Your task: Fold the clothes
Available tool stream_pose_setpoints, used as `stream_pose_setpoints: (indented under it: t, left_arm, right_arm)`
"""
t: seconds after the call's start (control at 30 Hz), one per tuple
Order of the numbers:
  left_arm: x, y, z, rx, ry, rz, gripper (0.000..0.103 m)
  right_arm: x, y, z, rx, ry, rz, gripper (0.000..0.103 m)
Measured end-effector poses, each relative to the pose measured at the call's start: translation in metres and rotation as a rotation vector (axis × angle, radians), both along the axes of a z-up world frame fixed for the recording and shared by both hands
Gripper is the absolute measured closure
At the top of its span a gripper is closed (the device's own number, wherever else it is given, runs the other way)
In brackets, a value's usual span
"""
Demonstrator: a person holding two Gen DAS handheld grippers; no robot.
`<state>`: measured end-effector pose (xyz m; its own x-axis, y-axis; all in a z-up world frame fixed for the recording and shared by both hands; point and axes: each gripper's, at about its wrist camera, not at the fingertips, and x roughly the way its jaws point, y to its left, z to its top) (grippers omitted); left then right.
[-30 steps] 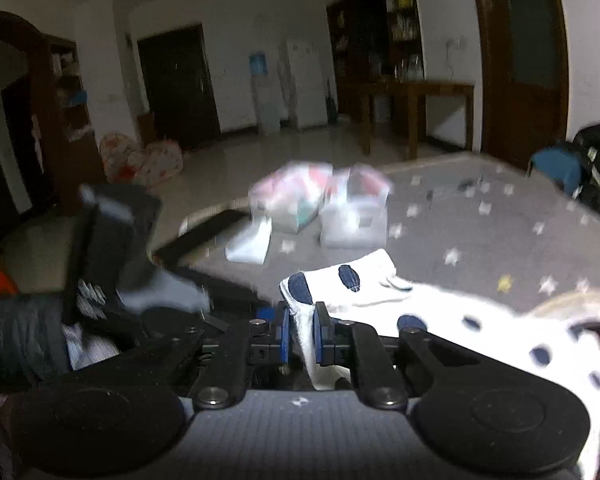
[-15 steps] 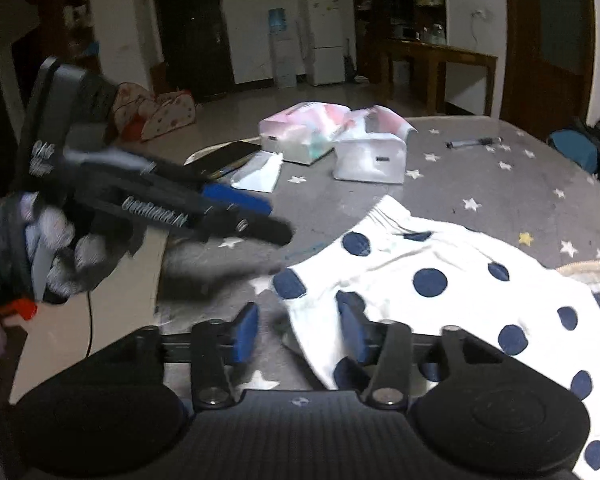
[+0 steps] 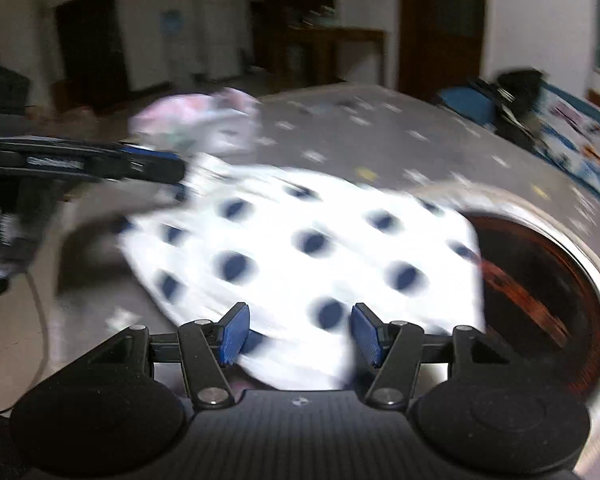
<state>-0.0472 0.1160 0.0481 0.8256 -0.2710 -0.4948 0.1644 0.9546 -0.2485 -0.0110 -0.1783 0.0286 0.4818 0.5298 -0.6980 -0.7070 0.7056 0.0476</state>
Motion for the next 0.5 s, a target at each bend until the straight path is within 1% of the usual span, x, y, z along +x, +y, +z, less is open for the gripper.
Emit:
stream_pose_setpoints:
  t: [0.07, 0.13, 0.2, 0.3, 0.4, 0.5]
  left_arm:
    - [0.01, 0.0, -0.006, 0.028, 0.025, 0.011, 0.066]
    - [0.018, 0.002, -0.011, 0.038, 0.052, 0.023, 0.064]
    - [0.02, 0.004, -0.012, 0.034, 0.06, 0.029, 0.064]
    - [0.015, 0.001, -0.004, 0.037, 0.029, 0.031, 0.066]
    - [0.012, -0.003, 0.005, 0.033, -0.001, 0.031, 0.066]
    - [0.017, -0.008, 0.002, 0.05, 0.01, 0.024, 0.066]
  right_arm:
    - [0.006, -0.013, 0.0, -0.012, 0.005, -0.044, 0.045]
    - [0.01, -0.024, 0.002, -0.02, 0.002, -0.078, 0.045]
    - [0.014, -0.028, 0.008, -0.015, -0.014, -0.097, 0.045]
    - [0.022, -0.026, 0.02, 0.02, -0.037, -0.113, 0.045]
    - [0.039, -0.015, 0.022, 0.058, -0.036, -0.116, 0.044]
    - [0.057, -0.004, 0.02, 0.086, -0.027, -0.126, 0.044]
